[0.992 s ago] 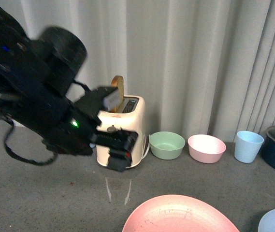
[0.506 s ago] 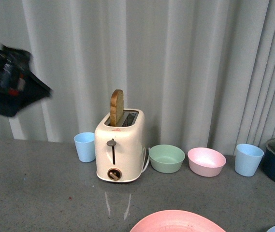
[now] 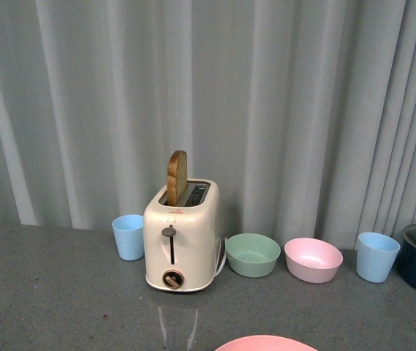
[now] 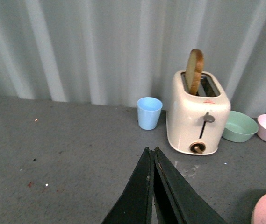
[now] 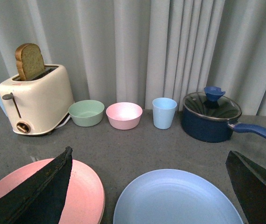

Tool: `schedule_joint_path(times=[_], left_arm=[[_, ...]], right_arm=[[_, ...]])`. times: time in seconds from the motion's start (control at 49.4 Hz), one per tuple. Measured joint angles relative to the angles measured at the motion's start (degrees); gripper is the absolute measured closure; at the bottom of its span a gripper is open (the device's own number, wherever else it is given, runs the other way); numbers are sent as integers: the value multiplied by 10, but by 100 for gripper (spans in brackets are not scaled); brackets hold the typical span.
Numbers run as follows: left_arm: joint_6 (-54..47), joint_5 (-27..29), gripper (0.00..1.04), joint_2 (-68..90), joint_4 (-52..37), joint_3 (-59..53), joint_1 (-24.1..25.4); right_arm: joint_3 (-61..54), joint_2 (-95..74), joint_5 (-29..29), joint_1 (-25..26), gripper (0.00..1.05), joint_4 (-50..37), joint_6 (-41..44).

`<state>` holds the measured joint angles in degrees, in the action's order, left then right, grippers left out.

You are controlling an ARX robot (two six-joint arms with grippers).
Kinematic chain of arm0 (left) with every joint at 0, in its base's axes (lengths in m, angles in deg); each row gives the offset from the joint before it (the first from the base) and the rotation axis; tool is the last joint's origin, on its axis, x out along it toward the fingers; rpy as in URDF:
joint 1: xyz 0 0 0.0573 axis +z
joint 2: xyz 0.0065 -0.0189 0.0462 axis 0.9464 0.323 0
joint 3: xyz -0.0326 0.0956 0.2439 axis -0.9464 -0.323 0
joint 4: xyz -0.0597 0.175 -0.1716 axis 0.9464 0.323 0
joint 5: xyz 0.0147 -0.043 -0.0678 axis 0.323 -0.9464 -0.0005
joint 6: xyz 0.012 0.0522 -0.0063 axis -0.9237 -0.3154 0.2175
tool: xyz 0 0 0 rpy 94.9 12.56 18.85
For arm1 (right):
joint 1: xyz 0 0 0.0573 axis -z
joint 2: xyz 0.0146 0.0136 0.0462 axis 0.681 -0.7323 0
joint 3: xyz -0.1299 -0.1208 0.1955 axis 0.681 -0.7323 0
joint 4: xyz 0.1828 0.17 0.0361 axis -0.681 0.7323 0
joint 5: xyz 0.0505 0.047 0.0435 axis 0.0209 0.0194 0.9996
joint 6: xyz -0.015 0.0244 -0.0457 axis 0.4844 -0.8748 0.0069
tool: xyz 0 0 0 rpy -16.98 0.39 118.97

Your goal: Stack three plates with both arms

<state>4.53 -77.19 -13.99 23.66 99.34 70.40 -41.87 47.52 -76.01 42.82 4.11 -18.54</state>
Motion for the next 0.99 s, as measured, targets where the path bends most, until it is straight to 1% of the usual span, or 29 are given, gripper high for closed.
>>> schedule_joint_path(times=[0.182, 0.385, 0.688, 0.749, 0.992], left_arm=[[2, -3, 101, -63, 3, -59, 7], [2, -2, 101, -144, 40, -106, 7], [2, -2, 101, -243, 107, -136, 7], [3, -2, 101, -252, 94, -144, 7], [4, -2, 101, -318, 153, -144, 7]], right_arm=[[0, 0, 0, 0, 7, 0, 0], [0, 0, 0, 0, 7, 0, 0], [0, 0, 0, 0, 7, 0, 0], [0, 0, 0, 0, 7, 0, 0], [0, 0, 0, 0, 7, 0, 0]])
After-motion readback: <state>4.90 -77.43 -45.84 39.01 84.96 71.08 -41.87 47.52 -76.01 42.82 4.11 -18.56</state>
